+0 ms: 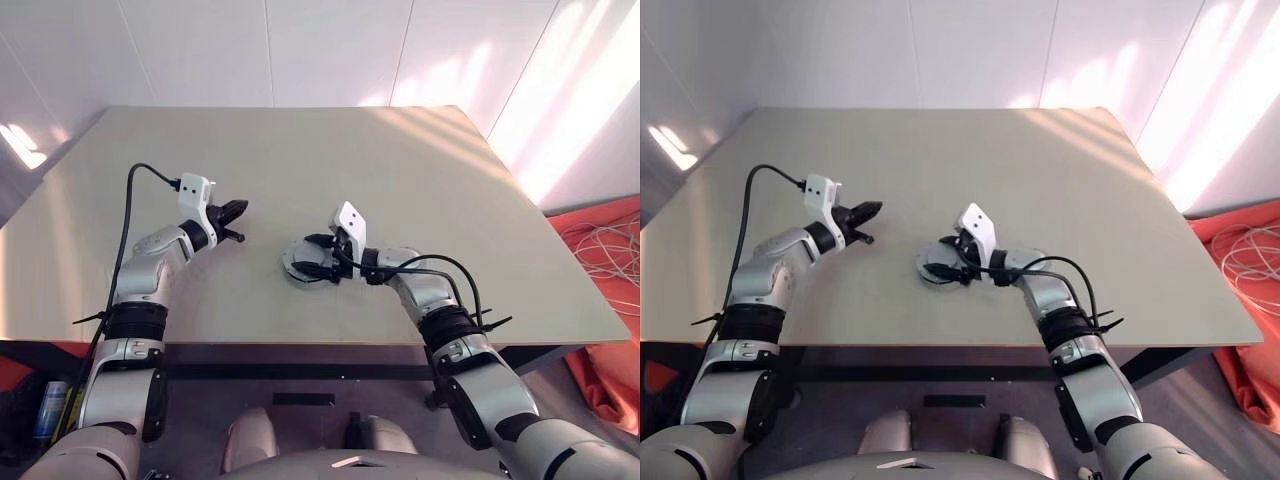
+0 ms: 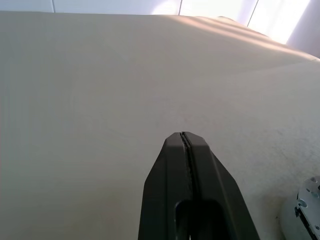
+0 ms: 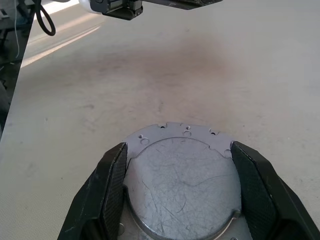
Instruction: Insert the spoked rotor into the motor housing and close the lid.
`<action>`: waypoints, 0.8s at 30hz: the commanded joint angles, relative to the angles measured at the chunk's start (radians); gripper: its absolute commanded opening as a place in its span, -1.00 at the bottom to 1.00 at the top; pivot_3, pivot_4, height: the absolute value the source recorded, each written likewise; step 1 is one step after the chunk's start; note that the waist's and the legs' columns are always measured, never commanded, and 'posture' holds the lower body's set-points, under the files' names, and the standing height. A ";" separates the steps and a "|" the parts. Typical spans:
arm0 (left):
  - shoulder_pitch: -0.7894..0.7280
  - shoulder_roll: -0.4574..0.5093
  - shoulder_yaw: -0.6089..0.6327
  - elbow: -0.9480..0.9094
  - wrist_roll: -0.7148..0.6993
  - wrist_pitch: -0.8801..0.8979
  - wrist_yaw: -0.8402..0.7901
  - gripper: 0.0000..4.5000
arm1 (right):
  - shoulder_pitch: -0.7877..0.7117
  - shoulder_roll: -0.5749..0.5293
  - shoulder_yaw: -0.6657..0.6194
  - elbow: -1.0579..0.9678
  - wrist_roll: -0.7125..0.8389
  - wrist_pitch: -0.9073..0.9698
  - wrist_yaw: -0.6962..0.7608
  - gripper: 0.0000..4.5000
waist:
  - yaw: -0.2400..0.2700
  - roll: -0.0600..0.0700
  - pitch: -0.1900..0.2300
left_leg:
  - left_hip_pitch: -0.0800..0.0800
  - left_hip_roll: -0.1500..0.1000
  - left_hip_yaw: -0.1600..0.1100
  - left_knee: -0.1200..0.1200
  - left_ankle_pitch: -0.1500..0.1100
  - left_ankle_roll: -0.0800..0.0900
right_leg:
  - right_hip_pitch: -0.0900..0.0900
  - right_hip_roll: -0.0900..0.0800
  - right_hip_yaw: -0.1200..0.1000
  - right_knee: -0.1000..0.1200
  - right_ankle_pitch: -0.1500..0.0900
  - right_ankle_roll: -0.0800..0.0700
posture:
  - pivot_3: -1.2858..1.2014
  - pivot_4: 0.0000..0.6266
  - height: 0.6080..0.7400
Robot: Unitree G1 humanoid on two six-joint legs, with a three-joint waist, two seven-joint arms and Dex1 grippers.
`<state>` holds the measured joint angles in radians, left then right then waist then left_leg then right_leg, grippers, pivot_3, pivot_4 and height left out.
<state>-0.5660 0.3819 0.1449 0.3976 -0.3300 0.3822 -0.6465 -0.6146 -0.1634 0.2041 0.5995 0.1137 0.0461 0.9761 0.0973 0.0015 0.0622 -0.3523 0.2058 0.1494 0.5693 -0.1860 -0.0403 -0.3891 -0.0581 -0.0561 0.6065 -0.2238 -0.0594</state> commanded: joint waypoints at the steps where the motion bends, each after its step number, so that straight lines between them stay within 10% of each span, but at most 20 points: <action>1: -0.015 0.006 0.005 -0.027 -0.004 -0.010 -0.003 -1.00 | 0.014 -0.020 0.015 -0.003 -0.022 -0.013 0.008 0.41 | 0.000 0.000 0.000 | 0.000 0.000 0.000 0.000 0.000 0.000 | 0.000 0.000 0.000 0.000 0.000 0.000 | 0.03 -1.00 1.00; 24: -0.016 0.000 0.004 -0.013 -0.002 -0.019 -0.002 -1.00 | 0.017 -0.057 0.085 0.080 -0.113 -0.070 -0.037 0.41 | 0.001 0.000 0.000 | 0.005 0.000 0.000 0.000 0.000 0.000 | 0.004 0.000 0.000 0.000 -0.001 0.001 | 0.03 -1.00 1.00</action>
<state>-0.5660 0.3809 0.1449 0.4045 -0.3298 0.3794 -0.6467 -0.6149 -0.1893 0.2655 0.6177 0.0687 -0.0436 0.9575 0.0984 0.0016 0.0621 -0.3473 0.2057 0.1493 0.5695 -0.1861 -0.0403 -0.3849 -0.0583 -0.0561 0.6067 -0.2246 -0.0579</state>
